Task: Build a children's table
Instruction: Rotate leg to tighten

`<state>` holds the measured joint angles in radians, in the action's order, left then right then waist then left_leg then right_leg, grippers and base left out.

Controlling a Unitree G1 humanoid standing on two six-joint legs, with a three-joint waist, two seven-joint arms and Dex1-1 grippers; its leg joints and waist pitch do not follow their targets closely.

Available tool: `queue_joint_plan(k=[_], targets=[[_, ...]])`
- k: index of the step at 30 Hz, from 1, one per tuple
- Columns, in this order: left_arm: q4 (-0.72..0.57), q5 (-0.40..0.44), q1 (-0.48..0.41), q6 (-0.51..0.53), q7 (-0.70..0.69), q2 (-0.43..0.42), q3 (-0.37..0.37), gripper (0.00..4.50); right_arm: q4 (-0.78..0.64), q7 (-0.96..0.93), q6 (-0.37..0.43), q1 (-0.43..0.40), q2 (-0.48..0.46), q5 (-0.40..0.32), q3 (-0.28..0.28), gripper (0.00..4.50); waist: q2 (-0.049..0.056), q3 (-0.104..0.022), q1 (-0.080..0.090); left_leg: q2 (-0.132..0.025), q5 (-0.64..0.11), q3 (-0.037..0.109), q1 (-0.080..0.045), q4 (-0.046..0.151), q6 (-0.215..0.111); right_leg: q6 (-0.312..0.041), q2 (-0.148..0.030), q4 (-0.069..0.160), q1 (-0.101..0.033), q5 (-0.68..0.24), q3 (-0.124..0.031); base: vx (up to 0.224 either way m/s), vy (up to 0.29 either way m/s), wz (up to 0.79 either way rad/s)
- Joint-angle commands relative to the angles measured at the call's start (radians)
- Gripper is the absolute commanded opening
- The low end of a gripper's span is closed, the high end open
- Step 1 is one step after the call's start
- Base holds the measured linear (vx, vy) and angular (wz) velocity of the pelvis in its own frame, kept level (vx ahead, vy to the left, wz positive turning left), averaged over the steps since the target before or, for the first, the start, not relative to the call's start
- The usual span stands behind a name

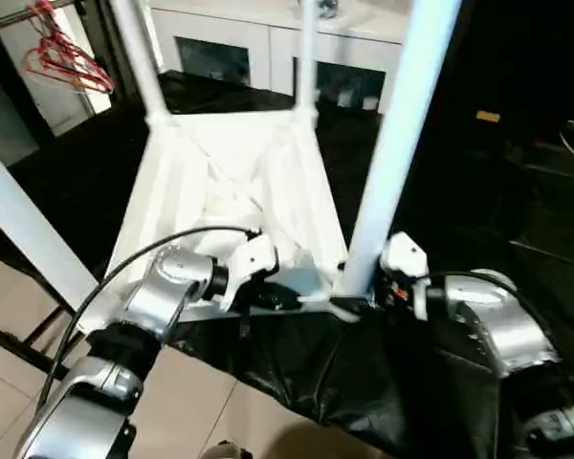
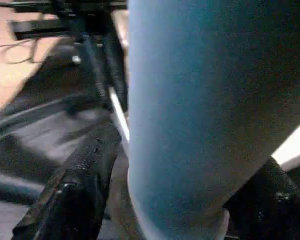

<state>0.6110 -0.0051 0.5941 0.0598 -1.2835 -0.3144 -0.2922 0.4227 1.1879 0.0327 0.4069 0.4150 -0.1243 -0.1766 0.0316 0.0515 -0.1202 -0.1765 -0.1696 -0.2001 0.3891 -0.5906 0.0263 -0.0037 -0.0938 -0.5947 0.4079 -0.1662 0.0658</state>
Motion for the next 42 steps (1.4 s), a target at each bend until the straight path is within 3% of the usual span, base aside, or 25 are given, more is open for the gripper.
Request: queue_joint_plan(k=[1,10,18,21,22,23,28,29,32,34,36,38,39,40,42], targets=[[-0.053,-0.030,0.015,-0.006,-0.006,0.006,0.003,0.00,-0.025,0.062,0.015,-0.020,-0.003,-0.005,-0.053,2.84,-0.011,-0.062,0.002,-0.065,-0.316,0.027,-0.029,0.081,-0.030,-0.226,-0.065,0.071,-0.039,-0.303,-0.044,0.000,0.000,0.00],[-0.079,-0.034,0.002,0.009,-0.028,-0.005,0.000,0.00,-0.056,0.098,0.047,-0.033,0.009,-0.023,-0.064,2.05,-0.014,-0.067,-0.003,-0.062,-0.247,0.024,-0.024,0.073,-0.051,-0.241,-0.065,0.063,-0.043,-0.222,-0.043,0.000,0.000,0.00],[-0.076,-0.022,-0.005,0.008,-0.007,-0.007,0.004,0.00,-0.061,0.082,0.042,-0.050,-0.003,-0.021,-0.072,1.99,-0.014,-0.067,-0.004,-0.063,-0.262,0.026,-0.026,0.075,-0.040,-0.228,-0.066,0.065,-0.042,-0.257,-0.043,0.000,0.000,0.00],[-0.055,-0.008,-0.001,0.014,0.047,0.007,0.013,0.00,-0.060,0.043,0.041,-0.067,-0.022,-0.023,-0.067,1.98,-0.014,-0.066,-0.005,-0.063,-0.260,0.026,-0.026,0.075,-0.041,-0.227,-0.065,0.066,-0.041,-0.252,-0.043,0.000,0.000,0.00],[-0.025,0.009,0.012,0.019,0.123,0.031,0.027,0.00,-0.034,-0.047,0.029,-0.072,-0.062,-0.009,-0.045,1.98,-0.015,-0.065,-0.005,-0.063,-0.266,0.026,-0.026,0.076,-0.039,-0.226,-0.066,0.067,-0.040,-0.261,-0.044,0.000,0.000,0.00],[-0.008,0.015,0.022,0.027,0.168,0.050,0.035,0.00,-0.006,-0.123,0.033,-0.066,-0.096,0.002,-0.027,1.98,-0.015,-0.057,0.001,-0.059,-0.324,0.028,-0.030,0.082,-0.015,-0.208,-0.068,0.079,-0.036,-0.355,-0.043,0.000,0.000,0.00],[0.048,0.042,0.059,0.050,0.300,0.116,0.043,0.00,0.113,-0.408,0.053,-0.024,-0.205,0.062,0.021,1.97,-0.013,-0.049,0.030,-0.053,-0.443,0.043,-0.038,0.090,0.045,-0.137,-0.073,0.101,-0.028,-0.567,-0.037,-0.031,0.005,-0.04],[0.075,0.048,0.078,0.064,0.355,0.149,0.047,0.00,0.152,-0.502,0.059,-0.003,-0.247,0.072,0.038,1.96,-0.015,-0.048,0.042,-0.050,-0.486,0.049,-0.043,0.089,0.050,-0.102,-0.073,0.112,-0.027,-0.631,-0.030,0.000,0.000,0.00],[0.111,0.057,0.104,0.073,0.427,0.186,0.053,0.00,0.188,-0.592,0.064,0.024,-0.294,0.075,0.059,1.96,-0.011,-0.046,0.054,-0.049,-0.514,0.053,-0.043,0.092,0.049,-0.082,-0.072,0.122,-0.028,-0.653,-0.023,0.000,0.000,0.00],[0.144,0.064,0.130,0.078,0.487,0.225,0.056,0.00,0.228,-0.692,0.068,0.059,-0.341,0.084,0.080,1.96,-0.010,-0.045,0.061,-0.047,-0.538,0.055,-0.050,0.093,0.052,-0.075,-0.069,0.131,-0.024,-0.659,-0.017,0.000,0.000,0.00],[0.175,0.079,0.155,0.070,0.533,0.260,0.054,0.00,0.259,-0.745,0.047,0.093,-0.381,0.096,0.085,1.96,-0.008,-0.044,0.070,-0.042,-0.587,0.056,-0.067,0.086,0.054,-0.070,-0.066,0.144,-0.013,-0.675,-0.006,0.000,0.000,0.00],[0.188,0.088,0.167,0.057,0.540,0.271,0.048,0.00,0.269,-0.738,0.024,0.109,-0.398,0.086,0.089,1.96,-0.002,-0.043,0.076,-0.045,-0.614,0.059,-0.067,0.091,0.045,-0.060,-0.062,0.149,-0.023,-0.649,0.006,0.000,0.000,0.00],[0.194,0.091,0.172,0.051,0.542,0.274,0.047,0.00,0.275,-0.736,0.017,0.115,-0.405,0.077,0.095,2.31,0.002,-0.043,0.076,-0.052,-0.630,0.063,-0.060,0.103,0.043,-0.064,-0.062,0.142,-0.033,-0.611,0.006,0.000,0.000,0.00],[0.195,0.096,0.173,0.037,0.531,0.269,0.040,0.00,0.272,-0.724,0.018,0.119,-0.407,0.061,0.106,2.52,0.006,-0.045,0.076,-0.053,-0.638,0.063,-0.062,0.106,0.046,-0.078,-0.066,0.143,-0.035,-0.572,0.005,0.000,0.000,0.00],[0.196,0.102,0.170,0.009,0.497,0.253,0.027,0.00,0.263,-0.686,0.026,0.124,-0.402,0.037,0.119,2.68,0.005,-0.044,0.073,-0.052,-0.629,0.061,-0.062,0.106,0.045,-0.096,-0.071,0.143,-0.033,-0.545,0.001,0.000,0.000,0.00]])
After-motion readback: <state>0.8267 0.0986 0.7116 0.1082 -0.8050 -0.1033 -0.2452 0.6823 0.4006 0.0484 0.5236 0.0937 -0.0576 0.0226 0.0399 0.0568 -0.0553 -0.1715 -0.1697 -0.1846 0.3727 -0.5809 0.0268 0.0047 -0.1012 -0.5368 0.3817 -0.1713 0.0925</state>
